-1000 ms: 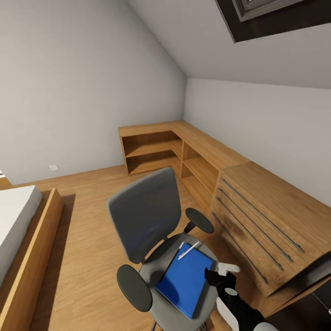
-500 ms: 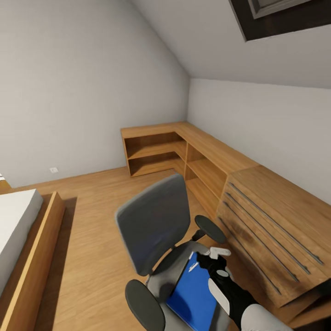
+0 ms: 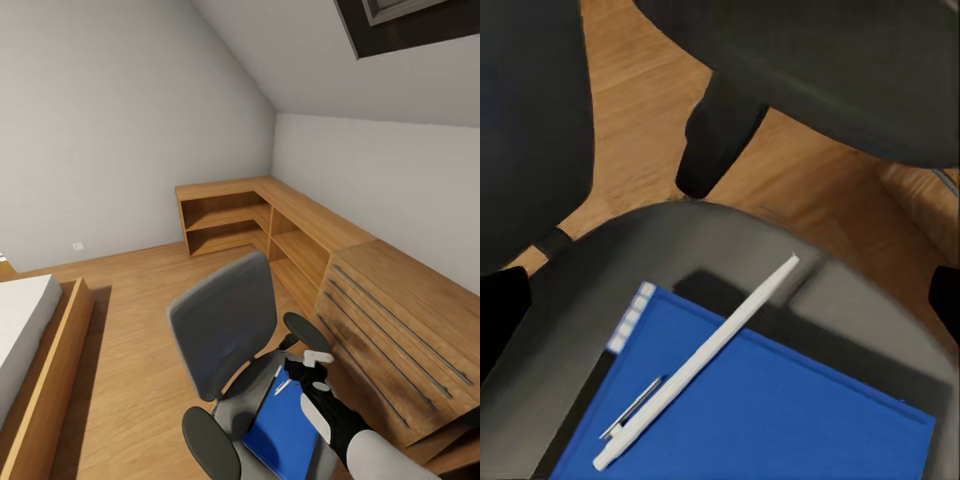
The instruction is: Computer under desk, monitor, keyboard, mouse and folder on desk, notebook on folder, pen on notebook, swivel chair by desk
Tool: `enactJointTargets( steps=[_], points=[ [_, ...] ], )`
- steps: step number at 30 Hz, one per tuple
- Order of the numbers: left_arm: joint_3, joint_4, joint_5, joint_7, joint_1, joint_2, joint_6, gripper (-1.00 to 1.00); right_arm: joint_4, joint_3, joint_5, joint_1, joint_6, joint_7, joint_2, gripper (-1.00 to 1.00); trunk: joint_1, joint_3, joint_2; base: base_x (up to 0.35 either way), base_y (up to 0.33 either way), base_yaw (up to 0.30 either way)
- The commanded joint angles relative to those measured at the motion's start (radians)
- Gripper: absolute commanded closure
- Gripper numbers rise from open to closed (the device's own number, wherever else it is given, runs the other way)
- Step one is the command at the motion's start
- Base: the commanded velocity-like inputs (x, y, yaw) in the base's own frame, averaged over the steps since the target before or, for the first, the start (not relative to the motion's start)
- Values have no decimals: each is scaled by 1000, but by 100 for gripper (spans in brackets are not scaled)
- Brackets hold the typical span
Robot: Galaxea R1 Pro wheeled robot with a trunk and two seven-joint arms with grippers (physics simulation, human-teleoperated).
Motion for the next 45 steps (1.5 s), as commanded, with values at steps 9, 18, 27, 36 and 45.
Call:
enactJointTargets(
  steps=[9, 18, 27, 36, 45],
  points=[
    [-4, 1, 12, -4, 0, 0, -2, -100, 3, 4, -64, -84, 64, -7, 13, -100, 35, -29, -64, 0, 0, 0],
    [-4, 1, 12, -1, 0, 0, -2, -100, 51, 3, -89, -89, 33, -7, 20, -100, 69, -58, -127, 0, 0, 0],
    [-4, 1, 12, 0, 0, 0, -2, -100, 65, 2, -91, -89, 28, -9, 21, -100, 104, -86, -190, 0, 0, 0],
    [-4, 1, 12, 0, 0, 0, -2, -100, 66, 1, -91, -89, 29, -10, 27, -100, 138, -114, -253, 0, 0, 0],
    [-4, 1, 12, 0, 0, 0, -2, -100, 69, -2, -95, -89, 30, -11, 26, -100, 173, -142, -316, 0, 0, 0]
  ],
)
